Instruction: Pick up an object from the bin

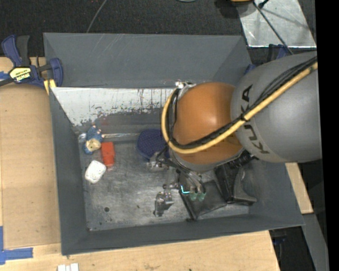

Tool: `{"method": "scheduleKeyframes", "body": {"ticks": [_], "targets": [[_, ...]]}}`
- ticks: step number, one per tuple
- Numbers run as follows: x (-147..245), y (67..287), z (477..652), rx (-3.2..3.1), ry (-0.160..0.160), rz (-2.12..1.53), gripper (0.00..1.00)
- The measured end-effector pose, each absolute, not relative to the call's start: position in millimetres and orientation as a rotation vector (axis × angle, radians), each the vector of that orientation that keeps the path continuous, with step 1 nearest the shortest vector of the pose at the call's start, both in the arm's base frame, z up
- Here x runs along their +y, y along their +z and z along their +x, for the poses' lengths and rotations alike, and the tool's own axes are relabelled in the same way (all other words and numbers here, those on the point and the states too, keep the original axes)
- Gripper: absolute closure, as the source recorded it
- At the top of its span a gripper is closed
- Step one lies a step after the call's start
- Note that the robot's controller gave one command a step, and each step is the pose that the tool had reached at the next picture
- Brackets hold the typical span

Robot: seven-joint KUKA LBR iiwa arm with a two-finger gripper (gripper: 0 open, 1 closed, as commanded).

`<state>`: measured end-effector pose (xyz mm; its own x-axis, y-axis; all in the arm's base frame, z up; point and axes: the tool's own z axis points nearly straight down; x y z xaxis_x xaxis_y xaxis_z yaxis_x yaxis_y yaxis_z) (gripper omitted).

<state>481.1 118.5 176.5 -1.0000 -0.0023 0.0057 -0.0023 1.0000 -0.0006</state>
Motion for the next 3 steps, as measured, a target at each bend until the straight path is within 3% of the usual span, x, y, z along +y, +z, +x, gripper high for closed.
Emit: {"method": "scheduleKeyframes", "body": {"ticks": [1, 2, 3], "targets": [[125, 121, 550.7, -3.142, 0.000, 0.147, 0.00], [81, 83, 588.8, -3.132, -0.014, -0.335, 0.00], [53, 76, 609.7, -3.105, -0.028, -0.423, 0.00]]}}
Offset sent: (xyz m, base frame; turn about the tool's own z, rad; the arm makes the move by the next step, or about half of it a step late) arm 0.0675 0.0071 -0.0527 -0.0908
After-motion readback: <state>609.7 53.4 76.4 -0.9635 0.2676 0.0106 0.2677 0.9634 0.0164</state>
